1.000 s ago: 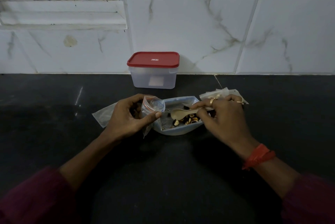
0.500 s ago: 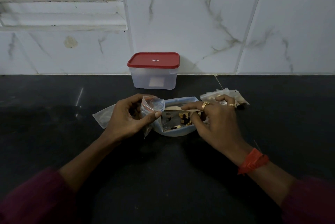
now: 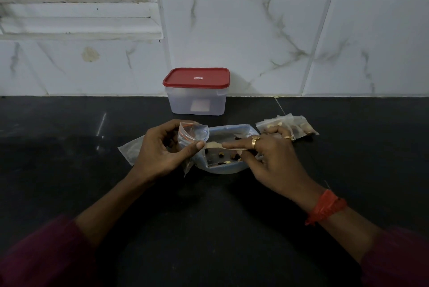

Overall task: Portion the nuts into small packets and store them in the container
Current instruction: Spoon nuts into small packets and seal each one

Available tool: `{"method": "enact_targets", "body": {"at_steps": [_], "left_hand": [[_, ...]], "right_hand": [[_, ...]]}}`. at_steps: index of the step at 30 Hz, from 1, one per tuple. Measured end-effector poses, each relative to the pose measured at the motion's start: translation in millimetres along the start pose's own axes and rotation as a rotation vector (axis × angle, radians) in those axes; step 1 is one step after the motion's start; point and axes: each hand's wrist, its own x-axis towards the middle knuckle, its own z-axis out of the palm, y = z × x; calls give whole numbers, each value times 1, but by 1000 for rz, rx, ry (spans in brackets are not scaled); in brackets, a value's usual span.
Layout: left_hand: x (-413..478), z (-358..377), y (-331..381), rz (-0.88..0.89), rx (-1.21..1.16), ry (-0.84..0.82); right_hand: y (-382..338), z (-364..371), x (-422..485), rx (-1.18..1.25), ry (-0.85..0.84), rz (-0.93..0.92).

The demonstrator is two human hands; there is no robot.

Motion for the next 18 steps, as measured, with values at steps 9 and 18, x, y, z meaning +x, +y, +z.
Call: {"method": "enact_targets", "body": {"at_steps": [9,18], "left_hand": [[1,-1,-2,7,36,10],[2,-1,-5,16,24,8]], "right_hand": [[0,5,1,-178,43,-17],[-2,2,1,-22,5,-6]]}}
